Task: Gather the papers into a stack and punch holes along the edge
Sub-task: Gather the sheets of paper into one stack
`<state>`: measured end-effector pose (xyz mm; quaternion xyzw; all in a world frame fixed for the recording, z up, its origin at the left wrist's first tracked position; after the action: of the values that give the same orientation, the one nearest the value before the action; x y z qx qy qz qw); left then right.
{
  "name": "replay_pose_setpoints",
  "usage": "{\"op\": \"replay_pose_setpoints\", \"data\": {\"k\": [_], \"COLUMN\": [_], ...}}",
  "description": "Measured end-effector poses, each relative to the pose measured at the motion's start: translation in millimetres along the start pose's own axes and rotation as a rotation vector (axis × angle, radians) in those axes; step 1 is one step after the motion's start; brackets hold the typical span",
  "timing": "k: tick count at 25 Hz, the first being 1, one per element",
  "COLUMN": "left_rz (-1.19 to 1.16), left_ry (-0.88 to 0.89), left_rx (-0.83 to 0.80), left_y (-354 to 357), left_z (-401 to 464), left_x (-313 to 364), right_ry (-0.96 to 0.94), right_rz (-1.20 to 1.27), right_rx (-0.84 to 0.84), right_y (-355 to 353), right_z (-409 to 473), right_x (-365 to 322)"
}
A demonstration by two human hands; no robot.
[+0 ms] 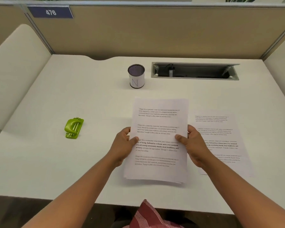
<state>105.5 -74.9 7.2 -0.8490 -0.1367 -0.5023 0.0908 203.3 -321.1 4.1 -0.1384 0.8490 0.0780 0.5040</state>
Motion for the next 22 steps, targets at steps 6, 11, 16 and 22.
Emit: {"op": "replay_pose_setpoints", "data": {"k": [6, 11, 16, 22], "left_rz": [0.067, 0.021, 0.026, 0.047], "left_ry": [0.0, -0.05, -0.06, -0.066], "left_rx": [0.079, 0.109, 0.126, 0.123], "left_y": [8, 22, 35, 43], "left_z": [13, 23, 31, 34], "left_x": [-19, -33, -32, -32], "right_ry": [-0.023, 0.257, 0.438, 0.349], "right_rz": [-0.348, -0.84, -0.873, -0.578], "right_rx": [0.335, 0.68, 0.662, 0.583], "right_y": [-82, -195, -236, -236], "right_z": [-1, -14, -25, -16], "right_x": [6, 22, 36, 46]}}
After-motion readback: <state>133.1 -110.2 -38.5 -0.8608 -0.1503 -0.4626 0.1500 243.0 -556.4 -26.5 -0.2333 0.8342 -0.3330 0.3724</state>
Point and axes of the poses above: each hand's wrist, its own z-axis towards the middle knuckle, its own y-axis out of the palm, x = y × z, the point moved 8 cm from there along z, towards the middle knuckle, and after that the axes turned 3 degrees about -z, right-handed, at the moved point
